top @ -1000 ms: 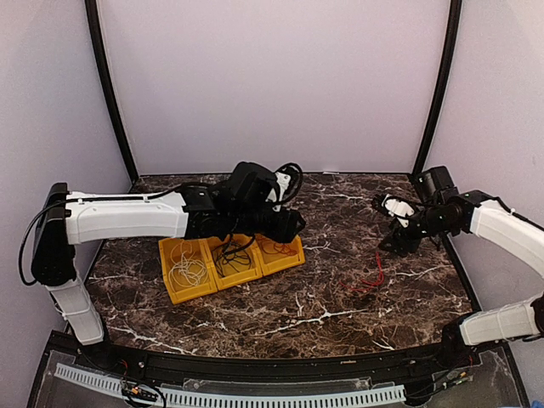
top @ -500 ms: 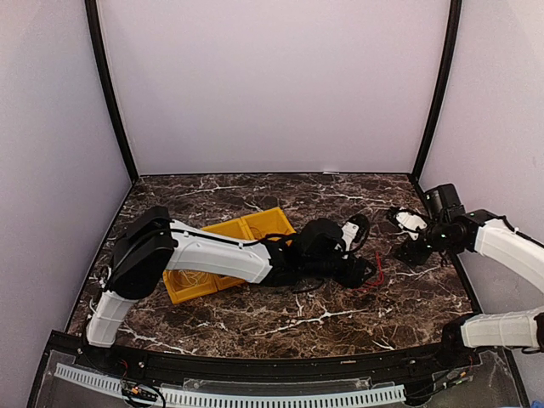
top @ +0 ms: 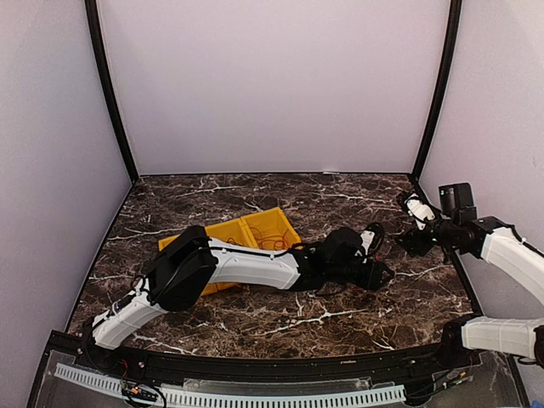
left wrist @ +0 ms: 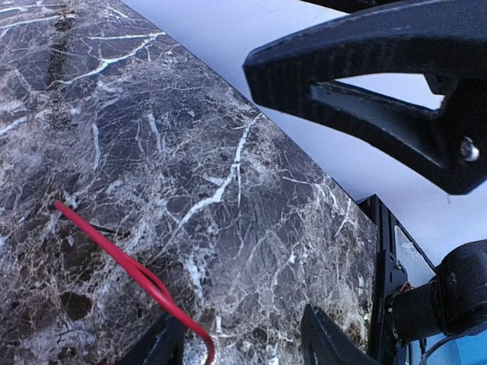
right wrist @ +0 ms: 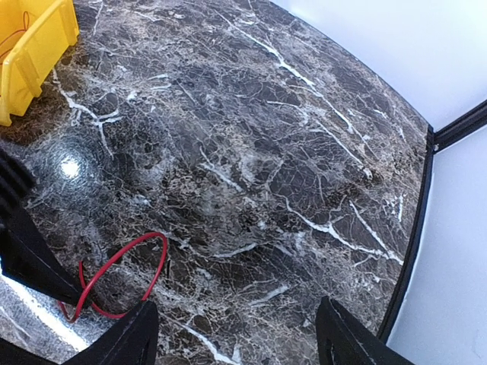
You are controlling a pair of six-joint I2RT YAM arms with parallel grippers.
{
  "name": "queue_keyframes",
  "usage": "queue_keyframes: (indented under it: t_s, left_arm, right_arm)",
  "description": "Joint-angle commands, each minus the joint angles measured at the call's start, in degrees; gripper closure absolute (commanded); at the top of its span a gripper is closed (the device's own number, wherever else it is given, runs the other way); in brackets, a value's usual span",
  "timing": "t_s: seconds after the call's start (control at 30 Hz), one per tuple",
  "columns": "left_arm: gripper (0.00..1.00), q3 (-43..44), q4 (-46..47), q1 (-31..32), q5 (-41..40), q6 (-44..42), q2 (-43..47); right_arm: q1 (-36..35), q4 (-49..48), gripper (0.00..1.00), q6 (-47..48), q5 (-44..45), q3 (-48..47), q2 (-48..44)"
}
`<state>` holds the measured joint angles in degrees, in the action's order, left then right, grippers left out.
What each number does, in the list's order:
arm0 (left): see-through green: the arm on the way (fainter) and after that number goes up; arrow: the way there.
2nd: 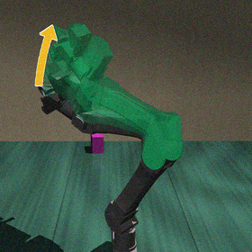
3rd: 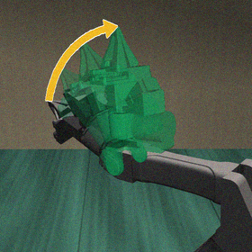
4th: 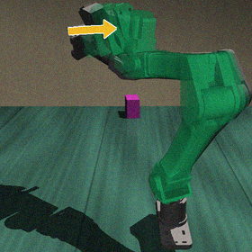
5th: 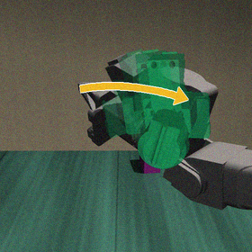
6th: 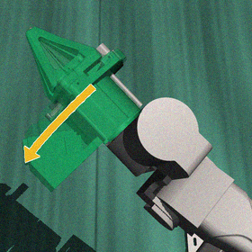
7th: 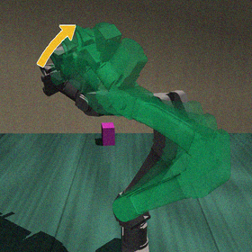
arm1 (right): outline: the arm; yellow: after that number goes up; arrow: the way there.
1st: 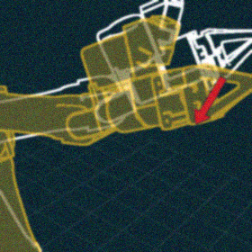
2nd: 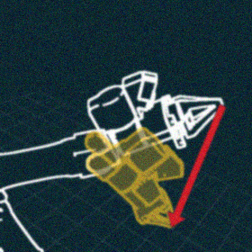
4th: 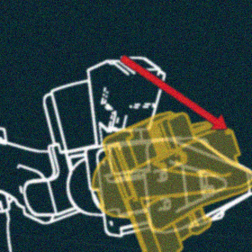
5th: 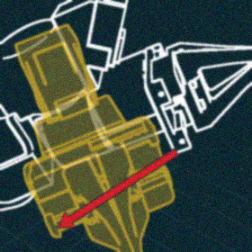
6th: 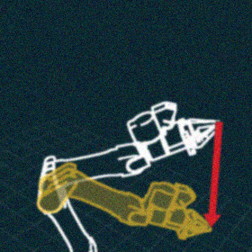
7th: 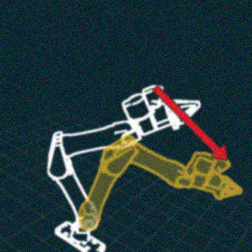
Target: Untangle the cables
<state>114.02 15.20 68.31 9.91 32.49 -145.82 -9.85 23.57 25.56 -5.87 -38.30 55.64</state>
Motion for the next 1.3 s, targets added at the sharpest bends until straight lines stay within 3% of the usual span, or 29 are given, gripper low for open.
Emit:
queue_keyframes:
  t_s: [0.0,0.1,0.2,0.27,0.5,0.77,0.97,1.27]
  left_arm:
    - [0.49,6.34,-3.98,-0.02,0.24,3.55,-3.28]
    - [0.67,7.74,-4.85,-0.3,-0.25,4.94,-4.0]
    - [0.92,6.72,-4.73,-0.45,-0.8,4.55,-2.69]
    - [0.99,4.56,-3.92,-0.42,-1.04,3.19,-0.36]
    - [1.0,-8.08,-3.45,-0.37,-1.28,-3.9,12.33]
    - [1.0,-16.53,-13.22,-0.46,-4.15,-12.17,27.0]
    - [1.0,-18.1,-23.2,-1.34,-11.32,-10.19,32.69]
    - [1.0,-21.46,-30.8,-5.48,-18.71,-9.91,38.38]
  right_arm:
    - [0.18,-1.65,0.27,-0.86,-2.41,-0.26,1.45]
    - [0.18,-1.85,0.27,-0.74,-2.45,-0.04,1.12]
    - [0.16,-2.12,0.27,-0.55,-2.4,0.2,0.71]
    - [0.18,-1.98,0.27,-0.43,-2.55,0.16,0.98]
    - [0.18,-2.08,0.27,-0.11,-2.49,0.25,1.24]
    - [0.18,-2.21,0.27,0.36,-2.59,0.51,1.57]
    - [0.18,-2.11,0.27,0.54,-3.04,0.51,1.47]
    - [0.18,-1.9,0.28,0.77,-3.49,0.6,1.54]
